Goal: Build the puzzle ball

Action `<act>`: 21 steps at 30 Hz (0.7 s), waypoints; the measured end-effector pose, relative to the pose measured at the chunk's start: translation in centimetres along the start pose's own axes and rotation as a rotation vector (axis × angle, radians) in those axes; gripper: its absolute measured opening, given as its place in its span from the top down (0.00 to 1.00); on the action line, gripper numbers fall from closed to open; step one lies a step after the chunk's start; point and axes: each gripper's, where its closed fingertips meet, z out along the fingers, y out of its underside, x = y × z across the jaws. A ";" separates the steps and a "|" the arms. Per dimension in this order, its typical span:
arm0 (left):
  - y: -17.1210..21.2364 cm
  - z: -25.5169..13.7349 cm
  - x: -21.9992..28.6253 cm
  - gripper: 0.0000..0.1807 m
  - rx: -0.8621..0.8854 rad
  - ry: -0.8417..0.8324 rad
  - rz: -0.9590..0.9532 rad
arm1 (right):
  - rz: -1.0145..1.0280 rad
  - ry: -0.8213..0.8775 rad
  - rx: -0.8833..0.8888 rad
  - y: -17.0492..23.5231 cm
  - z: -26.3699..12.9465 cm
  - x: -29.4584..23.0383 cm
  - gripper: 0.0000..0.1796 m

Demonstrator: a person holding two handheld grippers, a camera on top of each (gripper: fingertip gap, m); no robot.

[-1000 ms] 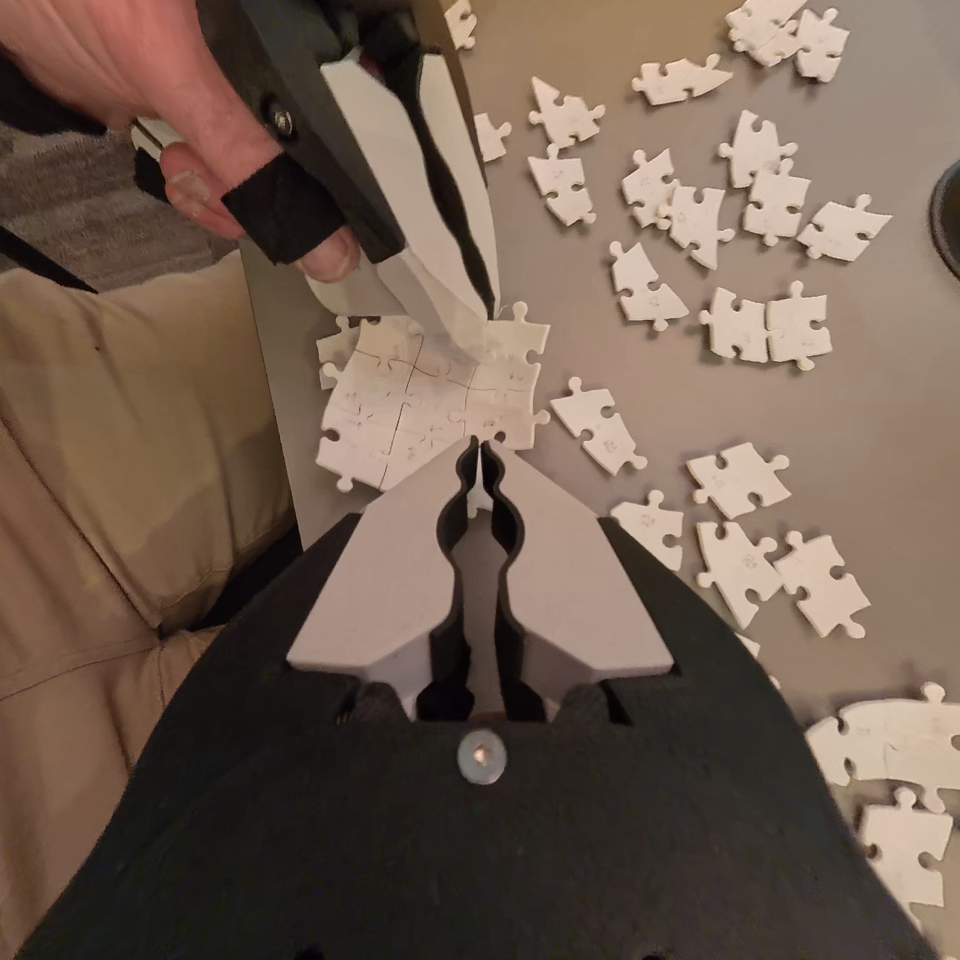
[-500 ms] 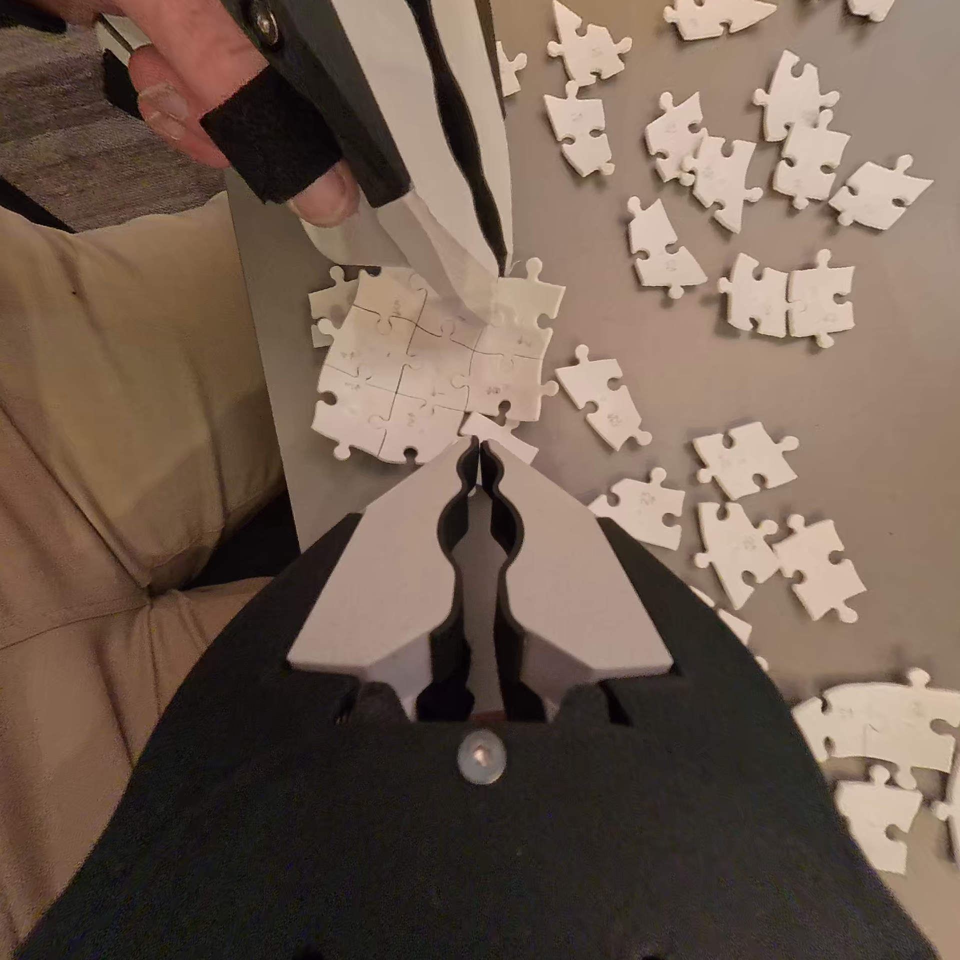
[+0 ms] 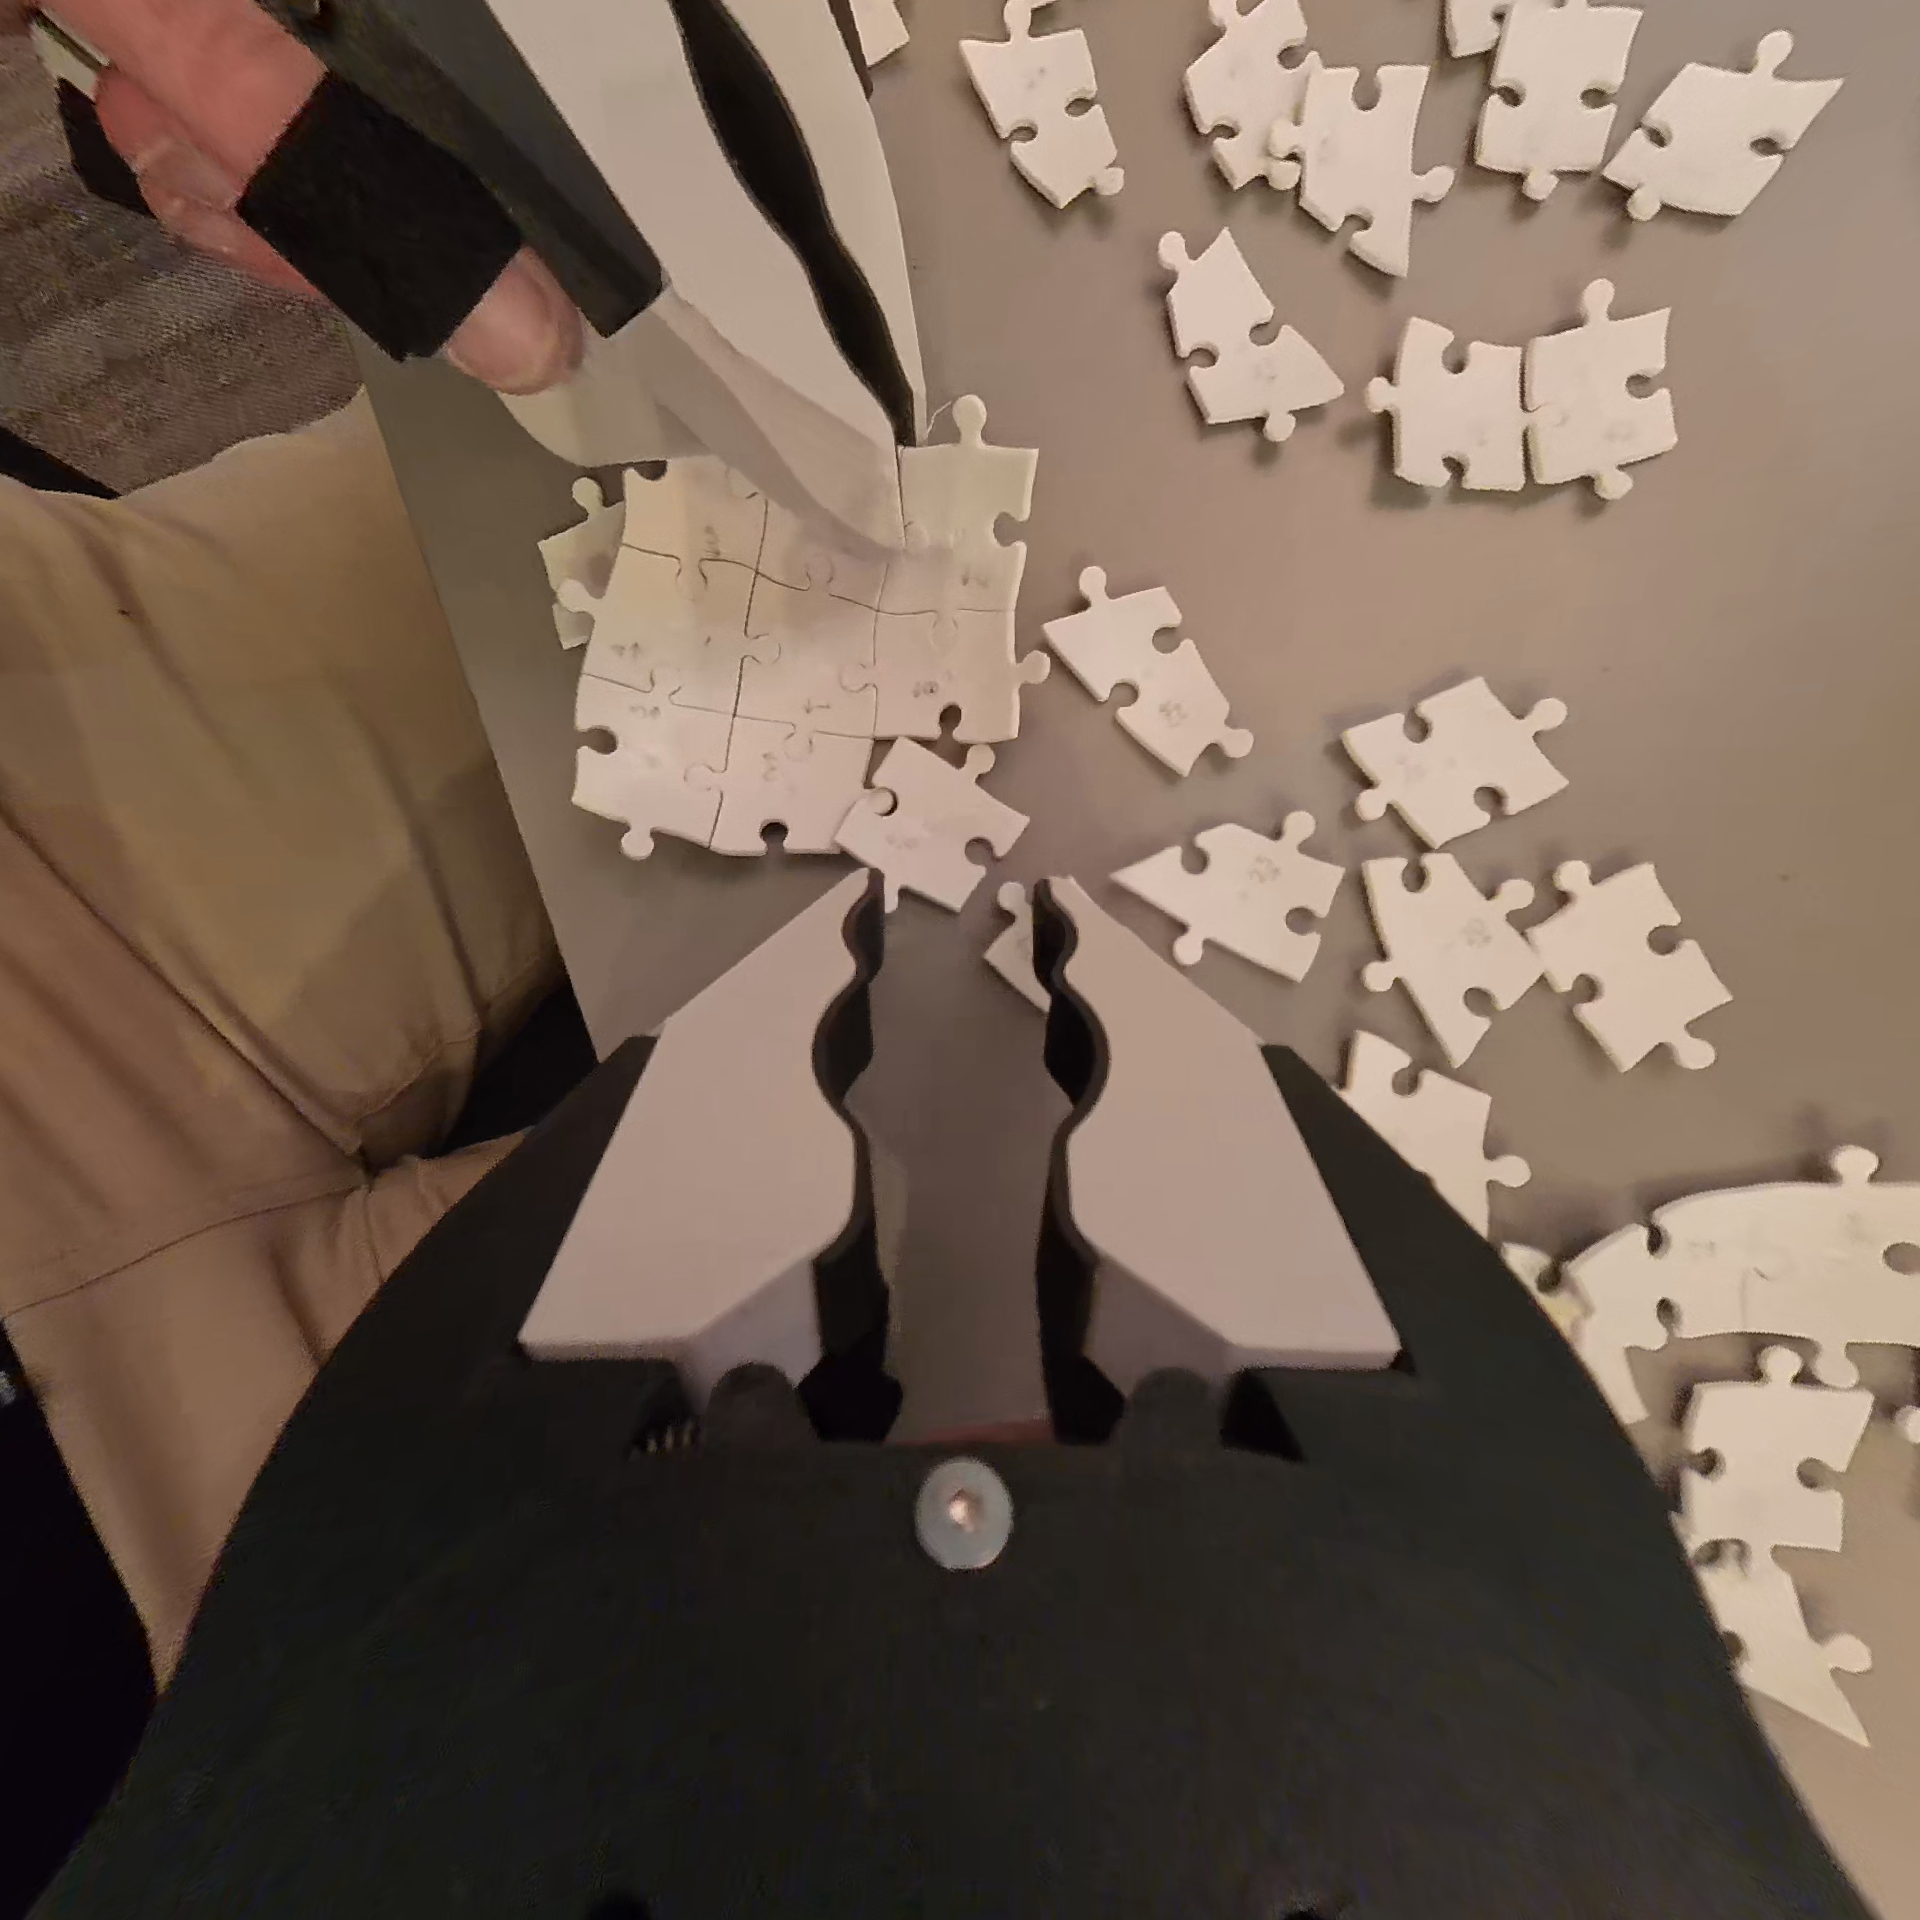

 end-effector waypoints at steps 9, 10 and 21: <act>0.0 0.1 0.1 0.96 -0.004 -0.001 0.009 | -0.115 0.023 -0.016 0.0 0.8 -0.6 0.85; 0.0 0.1 0.1 0.95 -0.006 -0.003 0.011 | -0.118 0.018 -0.016 0.0 0.8 -0.6 0.85; 0.0 0.0 0.0 0.96 -0.017 -0.002 0.026 | -0.302 0.015 -0.040 -0.3 0.9 -0.9 0.89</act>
